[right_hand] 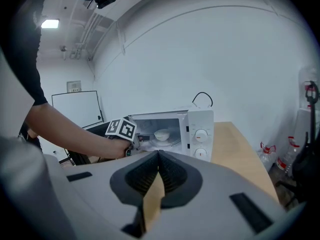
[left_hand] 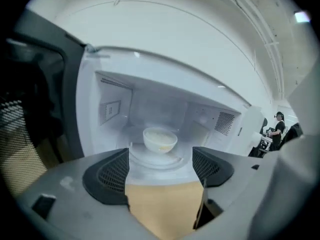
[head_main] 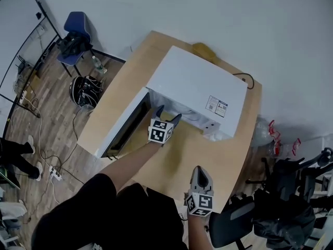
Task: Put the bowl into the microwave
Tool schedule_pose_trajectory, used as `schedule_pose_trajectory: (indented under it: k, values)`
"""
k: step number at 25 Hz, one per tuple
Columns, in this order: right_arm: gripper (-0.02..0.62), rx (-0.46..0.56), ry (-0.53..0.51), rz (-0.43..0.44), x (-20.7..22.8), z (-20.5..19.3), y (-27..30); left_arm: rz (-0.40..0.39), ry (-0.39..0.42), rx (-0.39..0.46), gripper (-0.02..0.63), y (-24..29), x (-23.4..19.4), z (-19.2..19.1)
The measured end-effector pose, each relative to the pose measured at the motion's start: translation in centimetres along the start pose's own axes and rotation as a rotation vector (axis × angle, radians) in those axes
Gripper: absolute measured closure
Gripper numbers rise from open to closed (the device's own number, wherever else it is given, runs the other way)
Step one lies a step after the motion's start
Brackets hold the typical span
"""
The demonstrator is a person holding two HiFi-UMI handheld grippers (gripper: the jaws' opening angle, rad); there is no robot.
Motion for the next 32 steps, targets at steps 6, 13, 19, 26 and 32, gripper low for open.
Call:
schedule_pose_trajectory:
  k: [6, 13, 19, 26, 32]
  values:
    - [0.536, 0.051, -0.017, -0.043, -3.1, 0.3, -3.7, -0.016, -0.087, 0.017, 0.230, -11.1, 2.1, -0.9]
    - [0.535, 0.187, 0.004, -0.084, -8.5, 3.4, -8.4, -0.103, -0.042, 0.091, 0.230, -24.7, 5.6, 0.2]
    - [0.535, 0.184, -0.048, -0.073, -14.1, 3.9, -13.8, -0.159, 0.032, 0.180, 0.230, -36.0, 9.7, 0.8]
    - [0.535, 0.218, -0.076, -0.058, -19.3, 3.4, -18.7, -0.196, 0.027, 0.337, 0.235, -45.2, 11.9, 1.7]
    - [0.535, 0.229, -0.119, -0.067, -22.1, 2.9, -20.0, -0.194, 0.085, 0.409, 0.532, -49.9, 11.4, 1.8]
Point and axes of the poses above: the fingertips, and each gripper's own axes: y forward along the fingers, x to its right, z out of its top, the point moved 5 cm from there along -y, backward along the fingers, and after that the axes turned 2 degrees about -z, right-handed, at the moved point
